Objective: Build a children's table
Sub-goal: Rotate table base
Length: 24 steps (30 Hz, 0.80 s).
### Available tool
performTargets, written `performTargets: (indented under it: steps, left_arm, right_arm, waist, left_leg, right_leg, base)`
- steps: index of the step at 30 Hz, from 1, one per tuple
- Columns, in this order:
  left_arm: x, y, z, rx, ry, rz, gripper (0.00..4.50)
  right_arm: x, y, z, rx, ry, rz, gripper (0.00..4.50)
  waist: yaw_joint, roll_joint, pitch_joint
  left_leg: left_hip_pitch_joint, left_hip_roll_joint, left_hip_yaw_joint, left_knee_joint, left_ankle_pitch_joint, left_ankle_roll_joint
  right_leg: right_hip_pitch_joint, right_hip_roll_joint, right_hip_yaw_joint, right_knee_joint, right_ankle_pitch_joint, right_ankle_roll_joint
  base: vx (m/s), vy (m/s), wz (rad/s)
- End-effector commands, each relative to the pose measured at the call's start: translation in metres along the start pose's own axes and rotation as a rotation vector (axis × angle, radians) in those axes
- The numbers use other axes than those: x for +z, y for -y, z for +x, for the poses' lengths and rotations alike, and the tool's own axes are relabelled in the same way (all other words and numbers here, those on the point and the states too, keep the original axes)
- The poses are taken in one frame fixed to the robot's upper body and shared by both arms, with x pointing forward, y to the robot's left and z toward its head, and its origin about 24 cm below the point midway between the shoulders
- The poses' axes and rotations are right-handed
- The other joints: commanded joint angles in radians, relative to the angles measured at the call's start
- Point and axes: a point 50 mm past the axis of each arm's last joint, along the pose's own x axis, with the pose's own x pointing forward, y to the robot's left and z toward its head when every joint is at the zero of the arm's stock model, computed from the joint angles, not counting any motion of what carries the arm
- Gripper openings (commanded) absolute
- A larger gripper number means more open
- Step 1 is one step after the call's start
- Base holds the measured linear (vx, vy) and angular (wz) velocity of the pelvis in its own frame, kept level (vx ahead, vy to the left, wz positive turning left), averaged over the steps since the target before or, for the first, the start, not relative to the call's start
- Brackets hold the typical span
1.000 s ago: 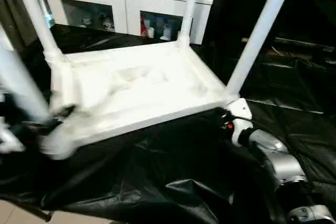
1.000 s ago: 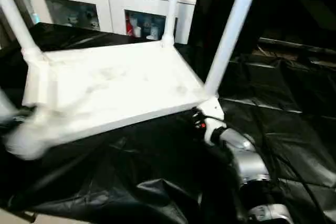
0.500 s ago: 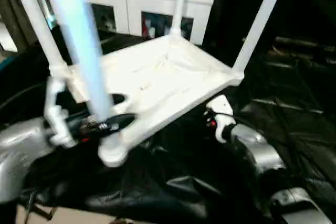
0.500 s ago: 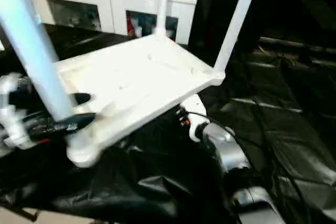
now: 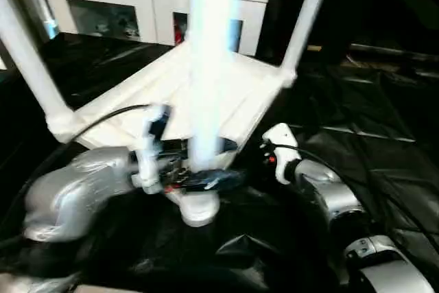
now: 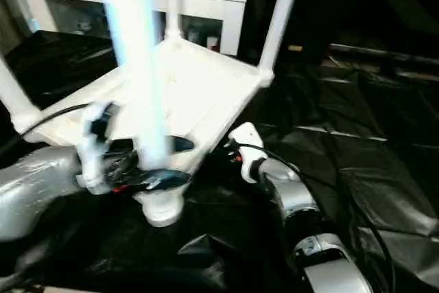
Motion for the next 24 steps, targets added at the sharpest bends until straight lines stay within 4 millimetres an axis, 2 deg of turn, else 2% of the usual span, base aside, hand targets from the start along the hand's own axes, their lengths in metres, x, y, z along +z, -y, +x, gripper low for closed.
performTargets:
  steps: [1, 2, 3, 4, 5, 6, 7, 11, 12, 15, 16, 19, 24]
  left_arm:
    - [0.0, 0.0, 0.015, -0.053, -0.016, 0.023, 4.47]
    - [0.0, -0.001, 0.016, -0.057, -0.016, 0.022, 4.47]
    - [-0.001, -0.001, 0.018, -0.061, -0.017, 0.023, 4.47]
    - [-0.002, -0.003, 0.025, -0.075, -0.02, 0.024, 4.47]
    - [-0.004, -0.003, 0.03, -0.095, -0.022, 0.022, 4.47]
    - [-0.004, -0.003, 0.033, -0.104, -0.023, 0.024, 4.47]
    - [-0.005, -0.003, 0.035, -0.111, -0.023, 0.025, 4.47]
    - [-0.006, -0.004, 0.046, -0.117, -0.001, 0.04, 4.47]
    - [-0.007, -0.006, 0.049, -0.115, 0.006, 0.045, 4.47]
    - [-0.009, -0.008, 0.056, -0.106, 0.018, 0.069, 4.47]
    - [-0.01, -0.008, 0.06, -0.104, 0.019, 0.078, 4.47]
    - [-0.013, -0.01, 0.066, -0.095, 0.015, 0.101, 4.47]
    - [-0.014, -0.012, 0.073, -0.083, 0.033, 0.125, 4.47]
  right_arm:
    - [0.015, -0.008, 0.007, 0.054, 0.047, -0.031, 3.51]
    - [0.015, -0.008, 0.007, 0.056, 0.049, -0.029, 3.51]
    - [0.015, -0.007, 0.007, 0.056, 0.05, -0.03, 3.51]
    - [0.014, -0.007, 0.006, 0.058, 0.053, -0.032, 3.51]
    - [0.013, -0.008, 0.005, 0.065, 0.056, -0.026, 3.51]
    - [0.012, -0.008, 0.004, 0.067, 0.055, -0.026, 3.51]
    - [0.011, -0.008, 0.004, 0.068, 0.054, -0.026, 3.51]
    - [0.008, -0.012, 0.003, 0.109, 0.059, -0.009, 3.51]
    - [0.007, -0.014, 0.003, 0.132, 0.06, -0.005, 3.51]
    - [0.007, -0.018, 0.003, 0.162, 0.063, -0.006, 3.51]
    - [0.007, -0.018, 0.003, 0.167, 0.066, -0.003, 3.51]
    - [0.007, -0.018, 0.004, 0.159, 0.069, -0.004, 3.51]
    - [0.007, -0.019, 0.004, 0.157, 0.078, 0.008, 3.51]
  waist:
    - [-0.003, 0.024, -0.068]
    - [-0.005, 0.028, -0.067]
    - [-0.01, 0.025, -0.069]
    - [-0.013, 0.035, -0.069]
    - [-0.015, 0.036, -0.068]
    - [-0.016, 0.031, -0.068]
    - [-0.016, 0.031, -0.069]
    - [-0.019, 0.034, -0.068]
    - [-0.02, 0.037, -0.068]
    - [-0.024, 0.035, -0.067]
    - [-0.025, 0.039, -0.066]
    - [-0.031, 0.037, -0.065]
    - [-0.035, 0.035, -0.066]
  left_leg:
    - [0.02, 0.021, -0.013, -0.074, -0.296, -0.042]
    - [0.02, 0.021, -0.014, -0.075, -0.298, -0.041]
    - [0.02, 0.02, -0.013, -0.073, -0.296, -0.035]
    - [0.021, 0.02, -0.014, -0.071, -0.295, -0.032]
    - [0.022, 0.02, -0.013, -0.071, -0.298, -0.03]
    - [0.022, 0.021, -0.012, -0.071, -0.304, -0.025]
    - [0.02, 0.022, -0.013, -0.07, -0.296, -0.021]
    - [0.022, 0.023, -0.012, -0.069, -0.299, -0.013]
    - [0.022, 0.023, -0.013, -0.07, -0.31, -0.013]
    - [0.022, 0.025, -0.014, -0.071, -0.334, -0.011]
    - [0.022, 0.025, -0.015, -0.072, -0.343, -0.012]
    - [0.02, 0.025, -0.017, -0.073, -0.362, -0.011]
    - [0.019, 0.026, -0.017, -0.072, -0.364, -0.007]
  right_leg:
    - [0.04, -0.023, 0.016, -0.059, -0.179, -0.216]
    - [0.042, -0.023, 0.016, -0.059, -0.179, -0.219]
    - [0.042, -0.023, 0.016, -0.058, -0.174, -0.224]
    - [0.041, -0.022, 0.016, -0.06, -0.173, -0.23]
    - [0.041, -0.021, 0.016, -0.061, -0.173, -0.234]
    - [0.042, -0.021, 0.016, -0.062, -0.176, -0.238]
    - [0.044, -0.023, 0.016, -0.06, -0.171, -0.244]
    - [0.042, -0.021, 0.015, -0.062, -0.172, -0.255]
    - [0.043, -0.021, 0.015, -0.063, -0.179, -0.256]
    - [0.043, -0.021, 0.014, -0.066, -0.199, -0.255]
    - [0.042, -0.022, 0.013, -0.069, -0.211, -0.252]
    - [0.042, -0.023, 0.013, -0.072, -0.246, -0.245]
    - [0.041, -0.024, 0.013, -0.073, -0.261, -0.244]
  base:
    - [0.0, 0.0, 0.0]
    - [0.0, 0.0, 0.0]
    - [0.0, 0.0, 0.0]
    - [0.0, 0.0, 0.0]
    - [0.0, 0.0, 0.0]
    - [0.0, 0.0, 0.0]
    - [0.0, 0.0, 0.0]
    - [0.0, 0.0, 0.0]
    - [0.0, 0.0, 0.0]
    - [0.0, 0.0, 0.0]
    - [0.0, 0.0, 0.0]
    - [0.0, 0.0, 0.0]
    - [0.0, 0.0, 0.0]
